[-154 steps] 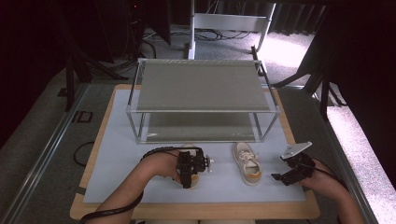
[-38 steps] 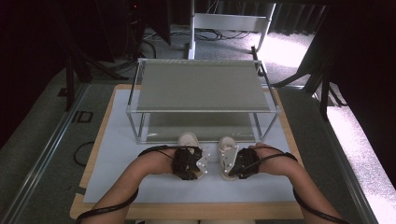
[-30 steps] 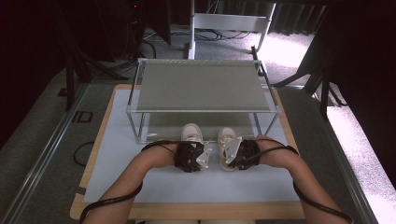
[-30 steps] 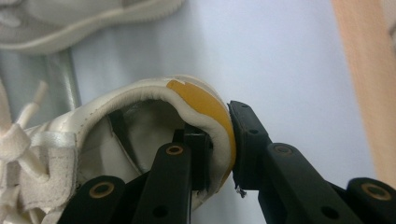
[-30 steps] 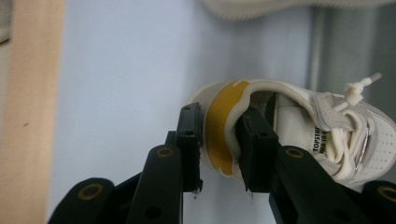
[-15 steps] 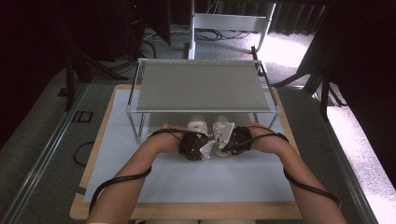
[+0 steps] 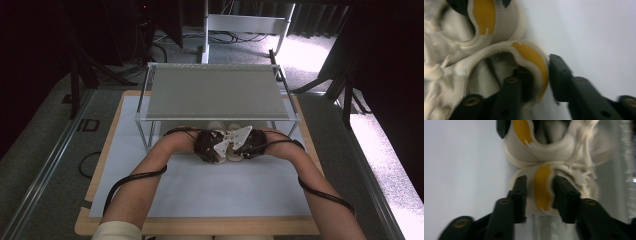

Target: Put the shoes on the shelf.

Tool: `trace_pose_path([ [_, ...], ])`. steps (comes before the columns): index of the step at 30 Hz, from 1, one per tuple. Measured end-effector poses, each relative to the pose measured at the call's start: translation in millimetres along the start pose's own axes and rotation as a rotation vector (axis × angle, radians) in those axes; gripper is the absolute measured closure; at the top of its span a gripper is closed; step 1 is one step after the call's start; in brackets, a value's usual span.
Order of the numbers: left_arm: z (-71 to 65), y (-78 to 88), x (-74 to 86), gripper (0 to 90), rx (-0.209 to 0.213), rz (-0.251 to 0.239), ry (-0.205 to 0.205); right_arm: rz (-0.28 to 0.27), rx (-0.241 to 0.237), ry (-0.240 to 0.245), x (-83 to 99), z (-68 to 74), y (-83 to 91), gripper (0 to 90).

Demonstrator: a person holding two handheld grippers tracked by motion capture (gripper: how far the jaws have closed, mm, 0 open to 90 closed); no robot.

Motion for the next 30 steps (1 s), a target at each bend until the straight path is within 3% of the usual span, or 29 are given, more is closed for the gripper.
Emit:
trace_pose_path([
  [2,3.3,2.2,1.0,59.4,-0.061,0.005,0.071,-0.045,0.027,-0.032,-1.8,-1.8,6.5,58.3],
  [5,6.5,5.0,1.0,52.0,-0.138,0.02,0.174,-0.063,0.065,-0.095,-0.8,-3.4,12.1,52.0],
  [7,7.8,7.9,-2.1,48.9,-0.191,0.009,0.227,-0.078,0.111,-0.113,-0.4,-2.6,15.2,51.2],
  [9,9.2,11.2,-5.1,44.0,-0.24,0.017,0.317,-0.112,0.111,-0.133,-1.5,3.7,17.0,50.0],
  [12,11.5,20.2,-8.3,44.2,-0.33,0.032,0.381,-0.133,0.123,-0.165,-0.3,11.9,17.7,49.7],
  [13,11.5,20.2,-8.3,44.2,-0.33,0.032,0.381,-0.133,0.123,-0.165,-0.3,11.9,17.7,49.7],
  [14,8.7,26.9,-12.4,44.2,-0.344,0.02,0.42,-0.15,0.142,-0.2,0.9,16.3,18.8,51.6],
  [16,3.1,32.2,-16.4,44.4,-0.326,0.009,0.454,-0.171,0.152,-0.219,0.8,19.4,20.5,56.7],
  [21,-8.9,39.4,-21.8,46.3,-0.317,0.008,0.492,-0.21,0.158,-0.252,-0.6,27.2,24.9,62.7],
  [22,-15.1,39.8,-22.7,46.4,-0.304,0.015,0.517,-0.221,0.163,-0.279,0.9,29.8,25.9,66.2],
  [25,-21.7,38.3,-21.5,50.0,-0.319,0.025,0.574,-0.234,0.178,-0.306,5.2,33.4,24.6,70.2],
  [30,-33.0,34.5,-18.6,50.0,-0.311,0.028,0.682,-0.253,0.205,-0.366,12.4,43.4,15.2,72.4],
])
Point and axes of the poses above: each handheld gripper's, and its own axes: y roughly backward along the jaws, x roughly out of its underside, z roughly to its left, the point moved 9 cm from there along -y, roughly forward along the jaws, and after that the axes turned 6 degrees about -x, right-handed, at the moved point
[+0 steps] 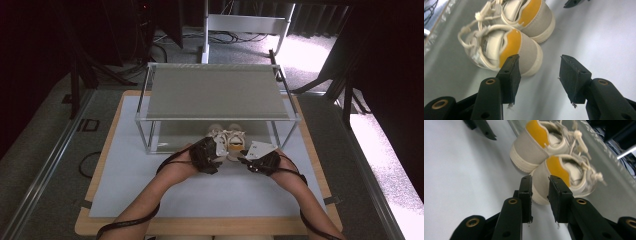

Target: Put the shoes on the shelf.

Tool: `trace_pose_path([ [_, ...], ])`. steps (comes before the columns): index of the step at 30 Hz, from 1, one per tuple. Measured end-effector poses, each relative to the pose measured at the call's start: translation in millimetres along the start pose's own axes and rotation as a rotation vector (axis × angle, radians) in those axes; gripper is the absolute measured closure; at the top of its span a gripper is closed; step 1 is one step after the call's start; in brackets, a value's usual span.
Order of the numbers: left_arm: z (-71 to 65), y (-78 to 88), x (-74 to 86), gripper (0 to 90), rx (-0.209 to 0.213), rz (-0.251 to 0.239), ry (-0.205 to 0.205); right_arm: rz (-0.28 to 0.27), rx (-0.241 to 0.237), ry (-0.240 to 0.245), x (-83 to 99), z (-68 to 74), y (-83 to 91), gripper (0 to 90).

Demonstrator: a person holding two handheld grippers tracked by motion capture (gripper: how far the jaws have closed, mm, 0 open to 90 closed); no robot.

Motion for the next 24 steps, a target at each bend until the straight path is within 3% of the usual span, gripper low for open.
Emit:
trace_pose_path([
  [4,-6.0,-6.3,5.4,49.9,-0.02,0.003,0.035,-0.015,0.065,-0.068,8.0,-1.6,-5.6,72.2],
  [5,-9.8,-8.5,6.8,50.0,-0.005,0.006,0.046,-0.018,0.078,-0.082,9.2,-2.6,-6.4,72.9],
  [7,-12.5,-10.4,8.3,50.1,-0.003,0.011,0.031,-0.021,0.114,-0.117,12.6,-5.2,-8.6,74.3],
  [8,-13.4,-13.8,10.8,50.9,-0.027,0.028,0.013,-0.019,0.121,-0.127,14.0,-5.7,-10.1,74.8],
  [11,-12.5,-17.1,10.6,53.1,-0.023,0.02,0.036,-0.012,0.129,-0.139,15.9,-5.5,-13.9,75.2],
  [13,-7.4,-22.9,10.2,53.1,-0.048,0.024,0.052,0.005,0.138,-0.148,18.3,-6.6,-20.9,75.3],
  [24,-0.4,-30.5,8.1,57.4,-0.07,0.051,0.025,-0.013,0.16,-0.181,18.7,-13.2,-24.8,75.7],
])
Point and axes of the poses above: each handheld gripper's, and its own axes: y roughly backward along the jaws, x roughly out of its underside, z roughly to its left, the point moved 9 cm from there along -y, roughly forward along the jaws, and after that the axes turned 6 degrees about -x, right-handed, at the moved point
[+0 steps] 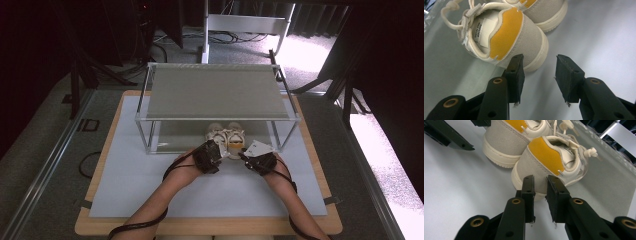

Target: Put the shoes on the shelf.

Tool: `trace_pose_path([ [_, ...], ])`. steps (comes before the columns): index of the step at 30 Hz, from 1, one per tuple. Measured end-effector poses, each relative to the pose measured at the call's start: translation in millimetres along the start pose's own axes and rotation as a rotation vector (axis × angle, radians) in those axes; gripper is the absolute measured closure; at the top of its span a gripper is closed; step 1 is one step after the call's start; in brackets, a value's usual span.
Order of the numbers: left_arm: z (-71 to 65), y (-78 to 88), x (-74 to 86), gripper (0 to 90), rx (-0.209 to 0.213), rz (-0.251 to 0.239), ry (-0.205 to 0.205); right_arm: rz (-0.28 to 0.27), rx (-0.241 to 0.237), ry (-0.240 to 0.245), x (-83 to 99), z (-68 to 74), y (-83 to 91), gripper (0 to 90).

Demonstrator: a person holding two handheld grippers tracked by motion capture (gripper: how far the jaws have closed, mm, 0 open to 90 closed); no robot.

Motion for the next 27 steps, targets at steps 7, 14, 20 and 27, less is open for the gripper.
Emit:
trace_pose_path([
  [7,18.1,-14.2,-0.9,57.3,-0.006,0.006,-0.023,-0.005,0.027,-0.02,-5.6,-7.2,-13.3,75.0],
  [14,27.7,-25.8,-5.5,57.3,-0.004,0.007,-0.037,-0.01,0.042,-0.061,-7.4,-19.6,-25.4,75.3],
  [20,32.5,-35.9,-9.1,56.8,-0.01,0.029,-0.037,-0.005,0.046,-0.093,-8.0,-29.1,-36.0,75.3],
  [27,35.9,-41.9,-14.0,56.9,-0.004,0.035,-0.04,-0.014,0.058,-0.139,-8.5,-38.6,-43.5,74.9],
])
Point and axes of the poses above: each handheld gripper's, and its own axes: y roughly backward along the jaws, x roughly out of its underside, z roughly to its left, the point moved 9 cm from there along -y, roughly forward along the jaws, and after that the axes turned 6 degrees about -x, right-handed, at the moved point
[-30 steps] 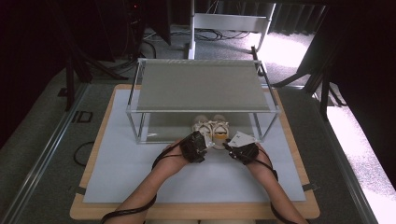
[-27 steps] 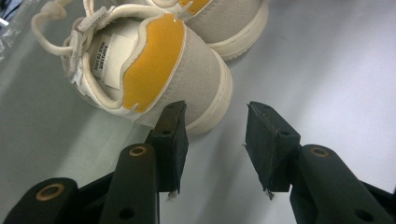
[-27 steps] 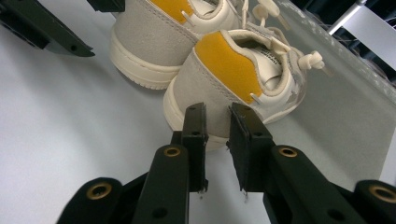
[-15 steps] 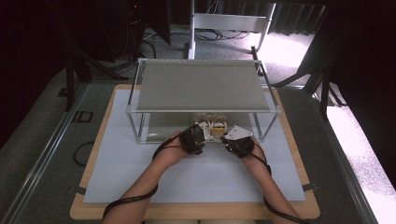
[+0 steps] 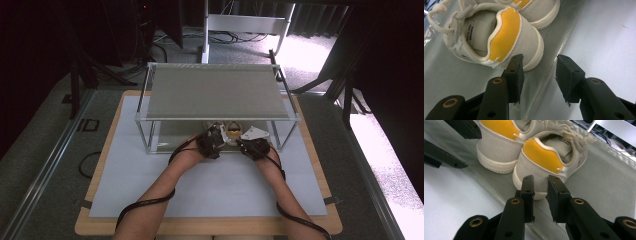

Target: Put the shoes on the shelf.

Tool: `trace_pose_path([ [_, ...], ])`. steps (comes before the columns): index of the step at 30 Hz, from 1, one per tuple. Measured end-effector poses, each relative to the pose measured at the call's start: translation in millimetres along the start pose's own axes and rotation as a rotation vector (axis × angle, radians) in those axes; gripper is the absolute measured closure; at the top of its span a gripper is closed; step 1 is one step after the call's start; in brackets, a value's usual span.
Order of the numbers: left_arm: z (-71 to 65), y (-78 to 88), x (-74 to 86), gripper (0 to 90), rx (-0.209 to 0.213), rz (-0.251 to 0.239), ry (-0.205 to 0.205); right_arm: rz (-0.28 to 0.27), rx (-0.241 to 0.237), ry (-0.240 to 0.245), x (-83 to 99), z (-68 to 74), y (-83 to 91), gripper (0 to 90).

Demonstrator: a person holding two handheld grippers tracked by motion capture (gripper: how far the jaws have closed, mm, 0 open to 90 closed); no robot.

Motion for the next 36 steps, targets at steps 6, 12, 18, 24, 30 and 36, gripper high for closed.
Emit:
trace_pose_path([
  [6,-8.4,3.6,2.9,47.8,-0.002,-0.025,0.021,-0.017,-0.015,-0.01,3.1,4.8,4.2,65.4],
  [12,-21.9,15.8,5.7,21.5,0.054,-0.08,0.11,-0.023,-0.037,-0.062,11.1,12.5,14.4,24.2],
  [18,-25.7,32.1,9.2,5.9,0.022,-0.168,0.149,-0.085,-0.082,-0.085,14.4,20.4,31.7,12.2],
  [24,-33.1,37.2,21.6,1.9,0.031,-0.188,0.167,-0.1,-0.109,-0.077,22.3,24.0,47.1,12.2],
  [30,-35.7,39.1,39.2,1.9,0.04,-0.193,0.198,-0.086,-0.115,-0.108,37.0,26.0,56.1,12.2],
  [36,-35.7,43.7,57.7,1.9,0.04,-0.193,0.236,-0.09,-0.101,-0.173,54.5,20.8,63.5,12.2],
])
Point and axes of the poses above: each handheld gripper's, and its own axes: y roughly backward along the jaws, x roughly out of its underside, z roughly to its left, the point moved 9 cm from there along -y, roughly forward along the jaws, and after that the axes turned 6 degrees about -x, right-handed, at the moved point
